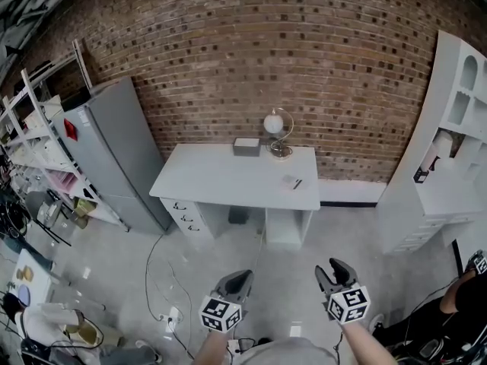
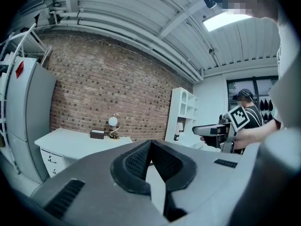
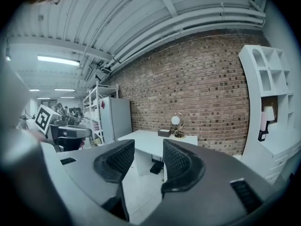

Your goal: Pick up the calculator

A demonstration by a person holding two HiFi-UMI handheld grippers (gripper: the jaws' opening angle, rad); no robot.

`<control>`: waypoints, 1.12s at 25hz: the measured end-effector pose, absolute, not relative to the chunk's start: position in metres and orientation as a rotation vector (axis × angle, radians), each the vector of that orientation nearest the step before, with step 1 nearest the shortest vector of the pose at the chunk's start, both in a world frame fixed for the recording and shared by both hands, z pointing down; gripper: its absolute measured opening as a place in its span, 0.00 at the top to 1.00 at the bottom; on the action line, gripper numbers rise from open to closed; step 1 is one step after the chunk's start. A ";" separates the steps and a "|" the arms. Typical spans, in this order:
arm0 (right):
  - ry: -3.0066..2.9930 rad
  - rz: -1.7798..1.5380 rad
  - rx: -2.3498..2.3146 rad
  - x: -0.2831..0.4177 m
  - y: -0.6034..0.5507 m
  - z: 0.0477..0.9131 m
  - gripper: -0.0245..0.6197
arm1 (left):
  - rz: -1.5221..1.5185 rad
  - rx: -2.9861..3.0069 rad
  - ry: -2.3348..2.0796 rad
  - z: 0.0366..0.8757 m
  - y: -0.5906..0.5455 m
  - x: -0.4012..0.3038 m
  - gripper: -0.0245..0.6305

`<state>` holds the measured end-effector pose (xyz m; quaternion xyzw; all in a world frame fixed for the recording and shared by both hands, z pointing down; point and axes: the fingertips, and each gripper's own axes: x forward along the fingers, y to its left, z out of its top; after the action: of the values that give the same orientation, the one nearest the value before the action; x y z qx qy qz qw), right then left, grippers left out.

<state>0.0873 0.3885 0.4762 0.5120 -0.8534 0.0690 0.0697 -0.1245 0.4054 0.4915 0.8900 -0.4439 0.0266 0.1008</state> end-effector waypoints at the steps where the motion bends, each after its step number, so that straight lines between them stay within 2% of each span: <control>1: -2.564 0.210 1.543 0.085 0.388 0.477 0.65 | 0.079 2.630 -1.309 0.492 0.404 -0.127 0.94; 18: -2.521 0.265 1.586 0.057 0.379 0.499 0.65 | 0.091 2.642 -1.246 0.506 0.388 -0.157 0.94; 28: -2.505 0.292 1.555 0.063 0.332 0.511 0.65 | 0.105 2.610 -1.271 0.514 0.346 -0.152 0.94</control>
<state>0.0625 0.3321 0.5109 0.5227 -0.8421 0.0982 0.0893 -0.1521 0.3457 0.5144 0.8921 -0.4346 0.0360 0.1179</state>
